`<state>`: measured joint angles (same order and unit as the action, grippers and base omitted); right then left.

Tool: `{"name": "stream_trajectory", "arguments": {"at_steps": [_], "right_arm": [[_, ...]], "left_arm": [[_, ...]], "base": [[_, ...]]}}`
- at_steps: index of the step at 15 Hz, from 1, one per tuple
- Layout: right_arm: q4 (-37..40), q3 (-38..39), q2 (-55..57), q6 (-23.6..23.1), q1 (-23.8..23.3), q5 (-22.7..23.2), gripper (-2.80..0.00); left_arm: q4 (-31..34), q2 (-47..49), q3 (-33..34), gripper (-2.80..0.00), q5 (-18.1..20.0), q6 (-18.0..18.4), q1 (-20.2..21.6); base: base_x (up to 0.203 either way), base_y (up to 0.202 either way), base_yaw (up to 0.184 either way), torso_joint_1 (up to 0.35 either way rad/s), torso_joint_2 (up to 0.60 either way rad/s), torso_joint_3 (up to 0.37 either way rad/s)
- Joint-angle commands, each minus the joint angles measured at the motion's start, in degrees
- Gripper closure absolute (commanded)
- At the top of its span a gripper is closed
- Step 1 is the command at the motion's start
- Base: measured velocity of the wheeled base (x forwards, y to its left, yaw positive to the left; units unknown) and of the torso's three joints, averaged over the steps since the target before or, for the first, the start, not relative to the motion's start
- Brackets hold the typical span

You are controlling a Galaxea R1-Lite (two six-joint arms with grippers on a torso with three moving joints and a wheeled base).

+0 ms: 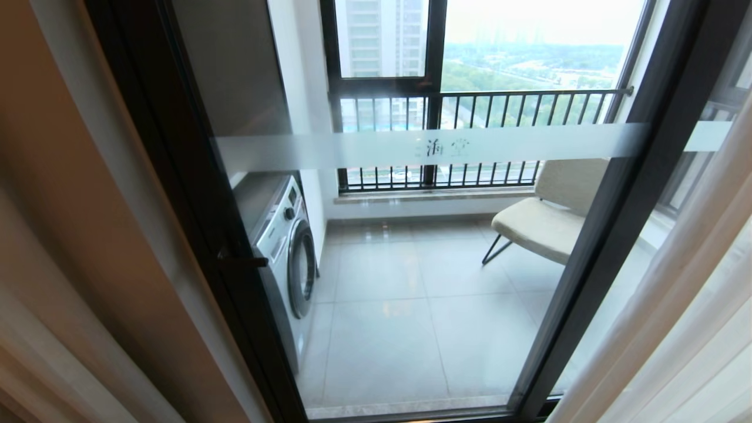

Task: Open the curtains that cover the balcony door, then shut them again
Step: Pull the inner curtains open on both sides

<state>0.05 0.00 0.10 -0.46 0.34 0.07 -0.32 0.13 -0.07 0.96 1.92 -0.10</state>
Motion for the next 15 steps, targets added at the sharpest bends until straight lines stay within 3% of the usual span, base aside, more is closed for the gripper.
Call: {"name": "stream_trajectory", "arguments": {"at_steps": [1, 15], "right_arm": [[0.00, 0.00, -0.01, -0.06, 0.02, 0.02, 0.00], [-0.05, 0.00, -0.01, -0.06, 0.02, -0.07, 0.00]], "left_arm": [[-0.04, -0.13, -0.01, 0.00, -0.08, 0.02, 0.01], [-0.04, -0.13, -0.01, 0.00, 0.00, 0.02, 0.01]], "base": [[0.000, -0.197, -0.001, -0.002, 0.00, 0.002], [0.000, -0.190, 0.000, 0.002, 0.00, 0.002]]}}
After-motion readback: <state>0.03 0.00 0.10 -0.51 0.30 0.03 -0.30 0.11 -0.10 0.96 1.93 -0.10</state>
